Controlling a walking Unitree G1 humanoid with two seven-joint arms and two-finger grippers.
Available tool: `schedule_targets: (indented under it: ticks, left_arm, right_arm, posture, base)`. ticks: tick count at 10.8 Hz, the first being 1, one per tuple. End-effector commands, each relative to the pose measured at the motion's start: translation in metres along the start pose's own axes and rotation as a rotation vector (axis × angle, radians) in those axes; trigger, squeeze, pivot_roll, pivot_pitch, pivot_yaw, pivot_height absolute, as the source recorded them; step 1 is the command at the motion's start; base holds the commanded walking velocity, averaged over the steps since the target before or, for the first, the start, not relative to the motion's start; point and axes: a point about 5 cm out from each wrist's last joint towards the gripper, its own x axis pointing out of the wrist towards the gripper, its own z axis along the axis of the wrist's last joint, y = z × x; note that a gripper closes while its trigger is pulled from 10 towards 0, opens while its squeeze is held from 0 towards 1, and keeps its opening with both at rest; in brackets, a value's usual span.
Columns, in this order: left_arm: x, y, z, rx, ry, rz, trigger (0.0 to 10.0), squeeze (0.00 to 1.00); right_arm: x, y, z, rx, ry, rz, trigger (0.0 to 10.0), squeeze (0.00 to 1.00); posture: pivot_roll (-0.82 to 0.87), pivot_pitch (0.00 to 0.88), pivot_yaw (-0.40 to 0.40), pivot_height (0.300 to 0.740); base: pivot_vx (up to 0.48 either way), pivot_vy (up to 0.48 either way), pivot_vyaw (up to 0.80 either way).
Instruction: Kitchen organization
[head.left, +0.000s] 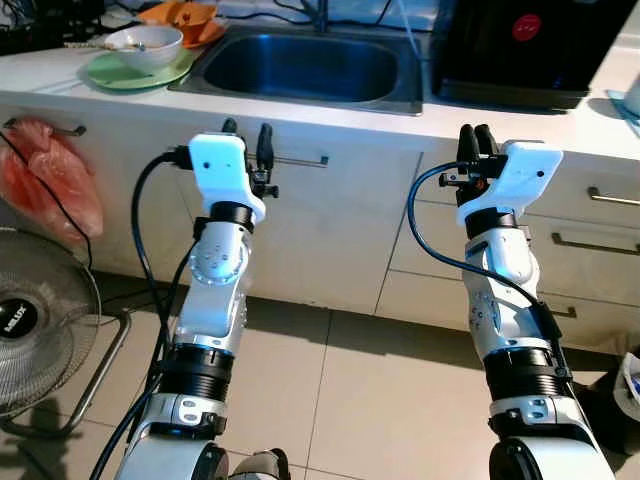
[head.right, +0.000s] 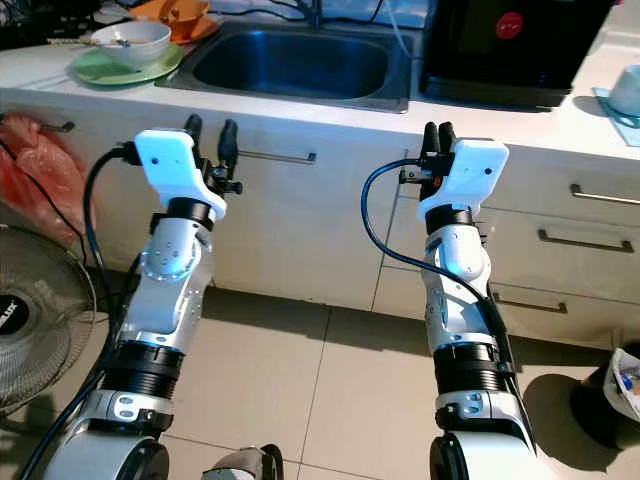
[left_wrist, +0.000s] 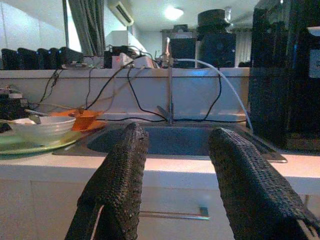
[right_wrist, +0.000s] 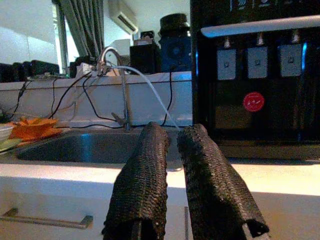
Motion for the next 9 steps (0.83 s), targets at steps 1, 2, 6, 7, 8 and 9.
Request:
schedule_targets:
  ticks: [1, 2, 6, 7, 8, 9]
  left_arm:
    - [0.002, -0.002, 0.001, -0.007, -0.007, -0.005, 10.0, 0.0]
    - [0.001, 0.0, -0.001, -0.007, -0.002, -0.001, 10.0, 0.0]
    - [-0.004, 0.003, -0.007, 0.003, 0.012, 0.012, 10.0, 0.0]
    - [-0.005, 0.004, -0.008, 0.005, 0.013, 0.012, 10.0, 0.0]
    - [-0.005, 0.004, -0.008, 0.007, 0.014, 0.013, 10.0, 0.0]
    - [-0.006, 0.004, -0.008, 0.008, 0.015, 0.013, 10.0, 0.0]
  right_arm:
    - [0.003, 0.0, 0.002, 0.015, -0.015, -0.007, 10.0, 0.0]
    - [0.002, 0.001, 0.0, 0.017, -0.009, -0.002, 10.0, 0.0]
    - [-0.002, 0.003, -0.006, 0.023, 0.005, 0.009, 10.0, 0.0]
    - [-0.002, 0.004, -0.007, 0.026, 0.009, 0.009, 10.0, 0.0]
    - [-0.003, 0.004, -0.008, 0.027, 0.011, 0.011, 10.0, 0.0]
    - [-0.005, 0.005, -0.009, 0.03, 0.014, 0.012, 10.0, 0.0]
  posture:
    - [0.07, 0.0, 0.035, 0.74]
    - [0.07, 0.0, 0.031, 0.74]
    - [0.08, 0.0, 0.026, 0.74]
    - [0.08, 0.0, 0.027, 0.74]
    - [0.08, 0.0, 0.028, 0.74]
    - [0.09, 0.0, 0.029, 0.74]
  base:
    - [0.0, 0.0, 0.0]
    - [0.0, 0.0, 0.0]
    - [0.277, 0.06, 0.0]
    - [0.416, 0.0, 0.0]
    - [0.42, 0.0, 0.0]
    - [0.42, 0.0, 0.0]
